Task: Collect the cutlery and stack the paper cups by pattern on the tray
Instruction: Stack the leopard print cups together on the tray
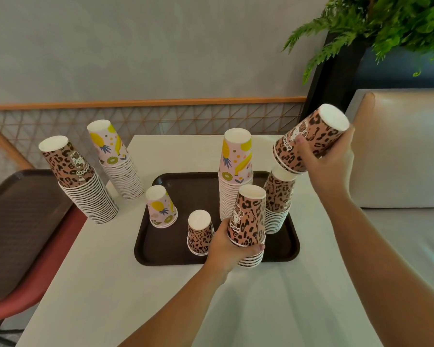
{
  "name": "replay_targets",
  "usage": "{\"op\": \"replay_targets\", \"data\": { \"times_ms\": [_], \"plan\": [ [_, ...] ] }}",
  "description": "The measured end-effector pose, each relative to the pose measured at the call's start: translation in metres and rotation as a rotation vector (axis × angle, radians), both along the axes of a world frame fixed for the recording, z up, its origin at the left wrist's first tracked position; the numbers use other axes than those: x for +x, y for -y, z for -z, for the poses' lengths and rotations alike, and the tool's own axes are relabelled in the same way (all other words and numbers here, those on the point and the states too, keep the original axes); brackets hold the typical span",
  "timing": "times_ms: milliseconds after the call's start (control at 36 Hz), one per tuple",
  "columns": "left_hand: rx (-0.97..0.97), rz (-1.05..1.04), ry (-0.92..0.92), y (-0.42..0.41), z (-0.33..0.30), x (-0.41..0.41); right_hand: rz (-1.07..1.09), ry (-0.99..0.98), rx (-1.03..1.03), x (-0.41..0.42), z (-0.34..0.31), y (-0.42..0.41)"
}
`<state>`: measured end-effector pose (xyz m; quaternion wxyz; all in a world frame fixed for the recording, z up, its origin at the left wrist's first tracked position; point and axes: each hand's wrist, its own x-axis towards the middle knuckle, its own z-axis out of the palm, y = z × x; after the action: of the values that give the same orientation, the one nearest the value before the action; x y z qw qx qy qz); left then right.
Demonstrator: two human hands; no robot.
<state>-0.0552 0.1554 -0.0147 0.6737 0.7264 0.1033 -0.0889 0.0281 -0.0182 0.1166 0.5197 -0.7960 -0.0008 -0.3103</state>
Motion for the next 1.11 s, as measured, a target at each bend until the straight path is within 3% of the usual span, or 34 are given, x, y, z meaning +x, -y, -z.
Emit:
{"op": "replay_targets", "data": {
  "times_ms": [250, 389, 528, 750, 861, 1111],
  "plan": [
    [-0.017, 0.005, 0.013, 0.002, -0.001, 0.001, -0.109, -0.182, -0.149, -0.005, 0.038, -0.005],
    [-0.017, 0.015, 0.015, 0.004, -0.006, 0.0, -0.034, -0.077, -0.273, -0.022, 0.039, -0.011],
    [-0.008, -0.001, 0.014, 0.005, -0.007, -0.001, -0.253, -0.055, -0.24, -0.044, 0.038, -0.021],
    [-0.086, 0.034, 0.082, 0.009, -0.016, -0.006, -0.487, -0.355, -0.268, -0.059, 0.06, -0.037],
    [-0.082, 0.088, 0.101, 0.008, -0.015, -0.007, -0.469, -0.417, -0.195, -0.06, 0.061, -0.038],
    [-0.069, 0.088, 0.085, 0.01, -0.013, -0.009, -0.338, -0.342, -0.156, -0.055, 0.05, -0.037]
  ]
}}
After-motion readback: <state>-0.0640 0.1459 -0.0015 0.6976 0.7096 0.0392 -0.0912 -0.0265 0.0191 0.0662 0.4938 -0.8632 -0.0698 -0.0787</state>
